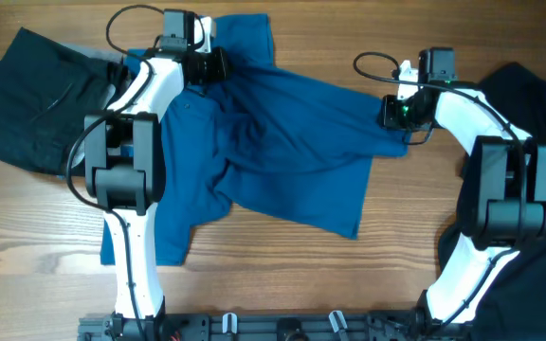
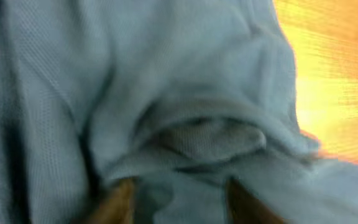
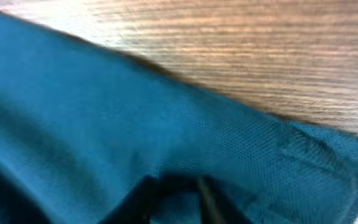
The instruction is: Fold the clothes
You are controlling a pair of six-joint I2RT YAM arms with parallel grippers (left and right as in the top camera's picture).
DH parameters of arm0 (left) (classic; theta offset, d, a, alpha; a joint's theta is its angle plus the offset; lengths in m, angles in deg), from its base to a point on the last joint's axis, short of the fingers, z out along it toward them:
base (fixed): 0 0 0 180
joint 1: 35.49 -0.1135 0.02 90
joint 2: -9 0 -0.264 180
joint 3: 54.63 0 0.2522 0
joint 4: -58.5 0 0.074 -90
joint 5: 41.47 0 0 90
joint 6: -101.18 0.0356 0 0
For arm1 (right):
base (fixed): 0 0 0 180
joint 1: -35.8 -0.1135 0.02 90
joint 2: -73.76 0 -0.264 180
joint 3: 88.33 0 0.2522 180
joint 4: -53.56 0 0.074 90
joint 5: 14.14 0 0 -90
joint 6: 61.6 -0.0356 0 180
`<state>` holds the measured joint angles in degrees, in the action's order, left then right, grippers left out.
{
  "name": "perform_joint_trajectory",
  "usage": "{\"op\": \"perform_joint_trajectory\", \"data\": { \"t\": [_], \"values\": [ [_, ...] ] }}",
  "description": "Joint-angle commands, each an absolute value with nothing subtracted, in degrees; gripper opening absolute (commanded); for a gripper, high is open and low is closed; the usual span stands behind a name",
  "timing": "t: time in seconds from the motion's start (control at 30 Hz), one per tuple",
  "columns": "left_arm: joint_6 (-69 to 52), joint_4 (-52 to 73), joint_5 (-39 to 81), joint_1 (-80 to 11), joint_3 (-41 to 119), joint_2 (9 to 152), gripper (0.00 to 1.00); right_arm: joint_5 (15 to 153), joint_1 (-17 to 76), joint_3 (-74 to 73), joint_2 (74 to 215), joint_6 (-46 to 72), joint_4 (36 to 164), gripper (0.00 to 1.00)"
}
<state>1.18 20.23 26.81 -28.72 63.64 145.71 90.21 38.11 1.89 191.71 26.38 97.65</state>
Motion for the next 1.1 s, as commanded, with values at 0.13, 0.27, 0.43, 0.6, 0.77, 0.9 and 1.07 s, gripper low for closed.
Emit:
{"op": "perform_joint_trajectory", "data": {
  "t": [0.13, 0.27, 0.43, 0.6, 0.77, 0.9, 1.07],
  "values": [
    [8.0, 4.4, 26.7, -28.1, 65.0, 127.4, 0.83, 85.9, 40.9, 1.6, 202.8, 5.3, 75.4, 0.04],
    [8.1, -5.3, 31.0, -28.2, 65.0, 121.6, 0.84, 86.7, 44.4, 5.1, 202.8, 5.8, 66.4, 0.04],
    [9.5, -9.6, 31.7, -28.2, 65.0, 119.7, 0.84, 96.3, 46.7, 20.0, 201.6, 21.1, 86.8, 0.61],
    [9.5, -13.2, 31.7, -28.2, 65.0, 119.7, 0.87, 89.7, 50.9, 22.9, 201.8, 23.9, 99.4, 0.81],
    [9.5, -15.3, 31.7, -28.2, 65.0, 119.7, 0.87, 90.9, 52.0, 19.6, 201.8, 29.3, 101.4, 0.82],
    [9.5, -15.1, 31.7, -28.2, 65.0, 119.7, 0.88, 91.4, 50.3, 16.2, 201.8, 29.9, 100.6, 0.78],
    [9.5, -14.4, 31.6, -28.2, 65.0, 119.7, 0.88, 94.6, 47.0, 11.8, 201.8, 29.7, 96.2, 0.38]
  ]
}}
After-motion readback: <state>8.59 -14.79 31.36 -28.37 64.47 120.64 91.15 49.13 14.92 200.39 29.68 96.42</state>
